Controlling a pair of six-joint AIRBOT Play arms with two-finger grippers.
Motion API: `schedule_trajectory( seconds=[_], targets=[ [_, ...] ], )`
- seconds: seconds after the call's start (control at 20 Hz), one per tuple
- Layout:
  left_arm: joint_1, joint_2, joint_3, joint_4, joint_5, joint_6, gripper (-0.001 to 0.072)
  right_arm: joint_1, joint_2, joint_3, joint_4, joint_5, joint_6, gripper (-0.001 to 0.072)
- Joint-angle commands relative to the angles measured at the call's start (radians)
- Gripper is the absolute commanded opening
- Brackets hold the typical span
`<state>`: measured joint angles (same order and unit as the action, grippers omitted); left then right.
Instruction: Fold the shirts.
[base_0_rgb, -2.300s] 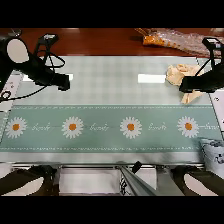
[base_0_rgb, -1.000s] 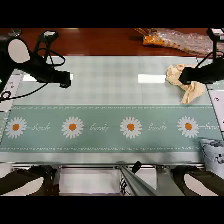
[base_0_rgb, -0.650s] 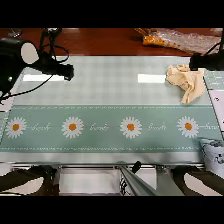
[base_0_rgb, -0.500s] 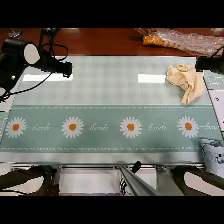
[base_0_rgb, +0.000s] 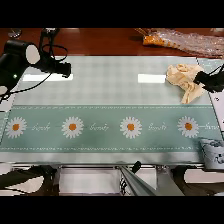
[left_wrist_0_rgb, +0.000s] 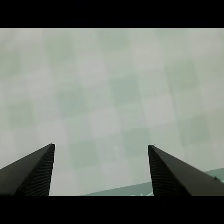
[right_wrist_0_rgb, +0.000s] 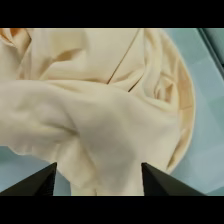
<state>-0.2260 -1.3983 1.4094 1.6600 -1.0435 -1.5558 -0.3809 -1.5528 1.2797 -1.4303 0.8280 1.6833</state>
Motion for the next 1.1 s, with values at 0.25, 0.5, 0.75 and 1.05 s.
schedule_trajectory(
  seconds=[0.25, 0.5, 0.75, 1.05],
  targets=[
    [0.001, 0.000, 0.000, -0.004, -0.023, -0.002, 0.0717, 0.023, -0.150, 0.000, 0.085, -0.115, -0.004, 0.0202],
    [0.001, 0.006, 0.003, -0.004, -0.024, -0.002, 0.0718, 0.032, -0.079, 0.046, 0.175, -0.120, -0.095, 0.0017],
    [-0.021, 0.029, 0.160, -0.011, -0.139, -0.001, 0.0717, 0.051, 0.212, 0.172, 0.369, -0.116, -0.323, 0.0016],
    [-0.069, 0.106, 0.559, -0.023, -0.282, -0.001, 0.0717, 0.179, 0.552, 0.302, 0.387, -0.116, -0.357, 0.0016]
  ],
)
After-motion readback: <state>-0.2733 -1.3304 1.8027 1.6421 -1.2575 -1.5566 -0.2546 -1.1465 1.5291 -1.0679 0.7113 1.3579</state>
